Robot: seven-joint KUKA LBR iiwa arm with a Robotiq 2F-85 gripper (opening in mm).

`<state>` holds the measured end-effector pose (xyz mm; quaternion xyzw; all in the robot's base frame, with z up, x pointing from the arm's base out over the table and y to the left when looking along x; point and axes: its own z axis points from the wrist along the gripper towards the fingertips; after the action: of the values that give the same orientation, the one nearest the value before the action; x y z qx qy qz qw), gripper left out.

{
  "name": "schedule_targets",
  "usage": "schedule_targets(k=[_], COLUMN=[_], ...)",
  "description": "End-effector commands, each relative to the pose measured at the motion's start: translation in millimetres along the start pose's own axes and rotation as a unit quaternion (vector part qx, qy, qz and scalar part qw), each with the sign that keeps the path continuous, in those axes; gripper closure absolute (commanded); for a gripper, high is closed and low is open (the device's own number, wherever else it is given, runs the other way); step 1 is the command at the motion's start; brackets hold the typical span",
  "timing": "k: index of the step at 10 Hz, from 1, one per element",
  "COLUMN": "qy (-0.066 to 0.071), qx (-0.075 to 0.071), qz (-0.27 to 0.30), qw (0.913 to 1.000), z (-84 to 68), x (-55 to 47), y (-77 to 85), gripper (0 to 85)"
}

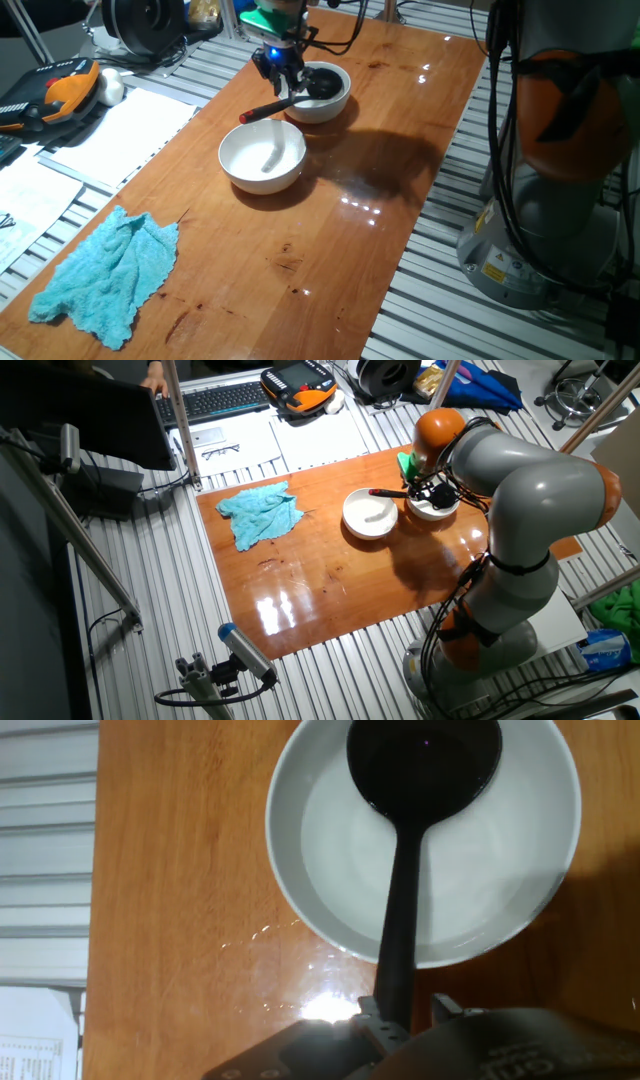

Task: Scoop water with a large spoon from one bowl to another

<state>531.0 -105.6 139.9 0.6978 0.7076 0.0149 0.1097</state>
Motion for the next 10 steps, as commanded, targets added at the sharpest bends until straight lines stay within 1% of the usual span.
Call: schedule_targets(k=[1, 2, 3, 4, 5, 6, 7, 9, 10], qy=[0.001, 0.001, -0.002, -0.004, -0.007, -0.005, -0.004, -0.007, -0.007], qx=[0.000, 0.003, 0.010, 0.021, 0.024, 0.024, 0.022, 0.021, 0.023], qz=[0.000, 0.004, 0.009, 0.017, 0.016, 0.015, 0.013, 0.008, 0.008], qw=[1.0000, 1.0000, 0.9999, 0.9996, 0.9996, 0.9996, 0.9997, 0.9997, 0.9997], z=[1.6, 3.3, 4.9, 9.0, 13.3, 16.7, 19.2, 22.0, 21.6], x=[-0.1, 0.6, 0.9, 1.8, 1.7, 1.5, 1.6, 2.3, 2.8], y=[-1.8, -1.8, -0.7, 0.4, -0.4, -0.8, -0.2, 0.8, 2.6], gripper=[34.0, 34.0, 34.0, 34.0, 17.0, 34.0, 34.0, 34.0, 34.0])
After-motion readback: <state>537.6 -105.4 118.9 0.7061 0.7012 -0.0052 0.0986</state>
